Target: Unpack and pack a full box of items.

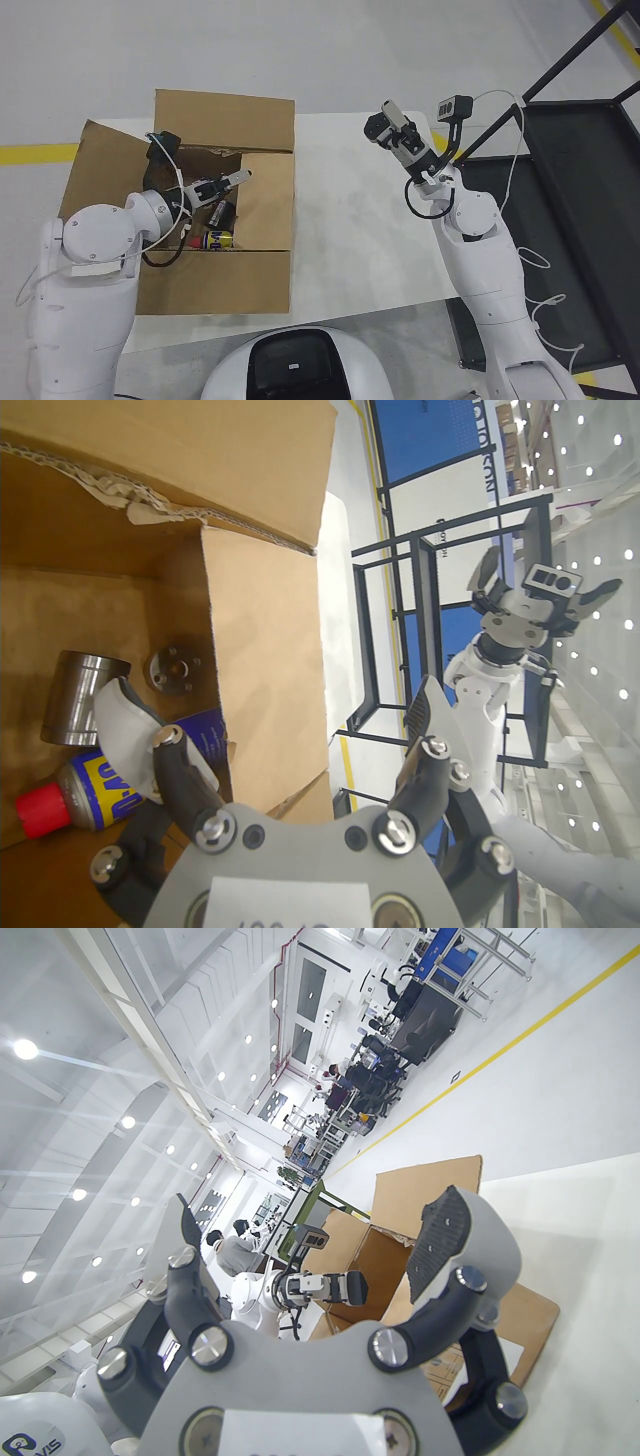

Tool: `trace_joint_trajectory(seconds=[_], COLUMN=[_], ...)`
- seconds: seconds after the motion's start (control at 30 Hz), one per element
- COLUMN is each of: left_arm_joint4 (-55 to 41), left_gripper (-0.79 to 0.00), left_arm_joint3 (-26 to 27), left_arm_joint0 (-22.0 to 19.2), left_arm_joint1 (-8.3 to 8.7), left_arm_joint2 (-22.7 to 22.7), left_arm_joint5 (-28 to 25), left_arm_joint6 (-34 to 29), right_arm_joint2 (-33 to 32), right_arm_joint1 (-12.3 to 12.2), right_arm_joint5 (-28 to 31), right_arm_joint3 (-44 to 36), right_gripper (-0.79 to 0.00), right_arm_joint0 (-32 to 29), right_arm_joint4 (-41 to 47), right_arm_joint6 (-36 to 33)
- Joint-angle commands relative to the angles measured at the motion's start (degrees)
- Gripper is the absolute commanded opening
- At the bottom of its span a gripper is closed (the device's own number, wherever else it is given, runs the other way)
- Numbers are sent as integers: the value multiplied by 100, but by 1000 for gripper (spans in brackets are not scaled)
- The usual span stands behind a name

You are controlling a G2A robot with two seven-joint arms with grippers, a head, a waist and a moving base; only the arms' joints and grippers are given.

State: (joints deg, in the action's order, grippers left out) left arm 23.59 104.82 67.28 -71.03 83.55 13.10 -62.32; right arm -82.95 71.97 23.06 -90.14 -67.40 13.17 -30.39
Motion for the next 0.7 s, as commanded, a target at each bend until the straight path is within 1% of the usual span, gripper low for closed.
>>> trace_joint_trajectory(seconds=[0.0, 0.07, 0.23, 0.37, 0.47, 0.67], left_arm_joint4=[-79, -69, -478, -567, -599, -974], left_gripper=[0, 0, 0, 0, 0, 0], left_arm_joint3=[-145, -303, -671, -898, -1020, -1252], left_arm_joint0=[-47, -114, -295, -408, -455, -454], left_arm_joint1=[-4, -2, -30, -36, -34, -18], left_arm_joint2=[-91, -179, -415, -592, -682, -706], left_arm_joint5=[-9, -89, -210, -335, -441, -881], left_arm_joint6=[73, 150, 310, 386, 457, 493], right_arm_joint2=[0, 0, 0, 0, 0, 0], right_arm_joint1=[0, 0, 0, 0, 0, 0], right_arm_joint5=[0, 0, 0, 0, 0, 0], right_arm_joint3=[0, 0, 0, 0, 0, 0], right_gripper=[0, 0, 0, 0, 0, 0], right_arm_joint0=[0, 0, 0, 0, 0, 0], right_arm_joint4=[0, 0, 0, 0, 0, 0], right_arm_joint6=[1, 1, 1, 1, 1, 1])
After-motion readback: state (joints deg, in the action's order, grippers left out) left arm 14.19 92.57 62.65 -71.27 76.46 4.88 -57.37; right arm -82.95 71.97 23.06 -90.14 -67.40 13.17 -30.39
